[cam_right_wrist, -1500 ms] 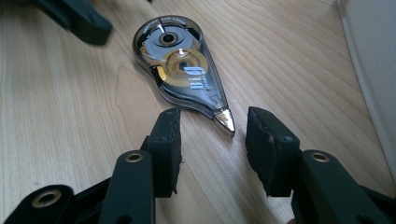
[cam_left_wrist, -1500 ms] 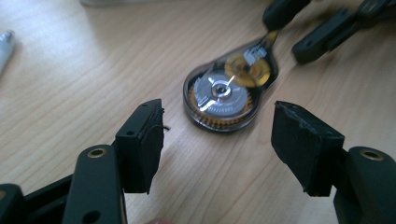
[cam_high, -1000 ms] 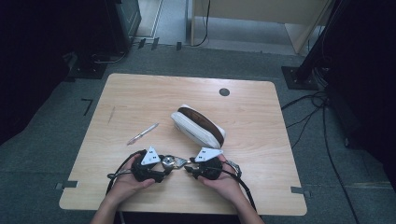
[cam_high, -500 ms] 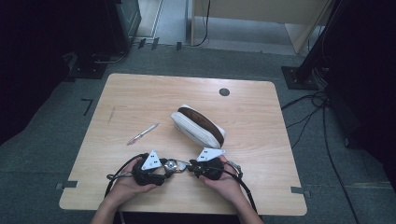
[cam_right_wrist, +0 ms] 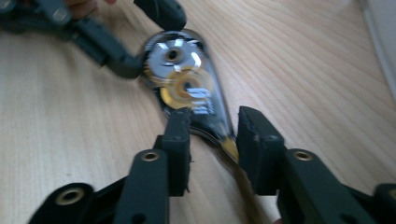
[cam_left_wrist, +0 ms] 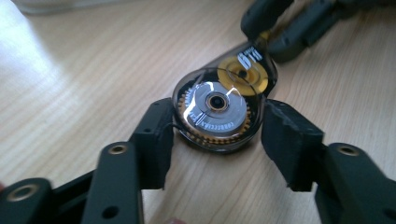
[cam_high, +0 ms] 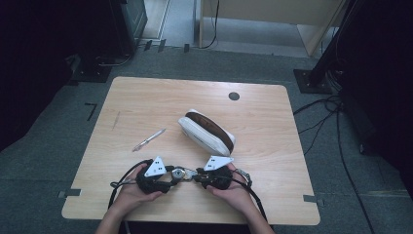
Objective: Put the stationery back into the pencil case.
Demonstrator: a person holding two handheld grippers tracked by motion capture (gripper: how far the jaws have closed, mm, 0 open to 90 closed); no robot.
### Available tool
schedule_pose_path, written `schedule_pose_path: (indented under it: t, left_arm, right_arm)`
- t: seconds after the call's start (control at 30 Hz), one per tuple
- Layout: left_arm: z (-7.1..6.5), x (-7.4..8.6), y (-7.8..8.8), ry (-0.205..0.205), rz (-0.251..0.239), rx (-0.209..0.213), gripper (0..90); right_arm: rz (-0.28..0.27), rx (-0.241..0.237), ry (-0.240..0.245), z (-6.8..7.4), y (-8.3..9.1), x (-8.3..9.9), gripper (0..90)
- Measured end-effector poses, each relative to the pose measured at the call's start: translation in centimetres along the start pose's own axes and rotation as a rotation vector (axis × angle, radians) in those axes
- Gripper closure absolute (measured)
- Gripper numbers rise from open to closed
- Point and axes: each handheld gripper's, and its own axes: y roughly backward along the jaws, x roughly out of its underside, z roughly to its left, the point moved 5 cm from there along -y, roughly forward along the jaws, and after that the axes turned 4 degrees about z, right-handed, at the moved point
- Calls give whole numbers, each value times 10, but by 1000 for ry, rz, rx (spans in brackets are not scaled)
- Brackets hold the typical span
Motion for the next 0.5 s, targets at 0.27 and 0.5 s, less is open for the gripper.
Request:
schedule_pose_path:
  t: [0.27,0.5]
  left_arm:
    - [-1,2,-7,-8,39,-4,481]
    - [3,-2,-10,-9,14,-2,425]
  right_arm:
    - [4,-11,18,5,-3,-2,566]
    - [6,-6,24,4,-3,-2,628]
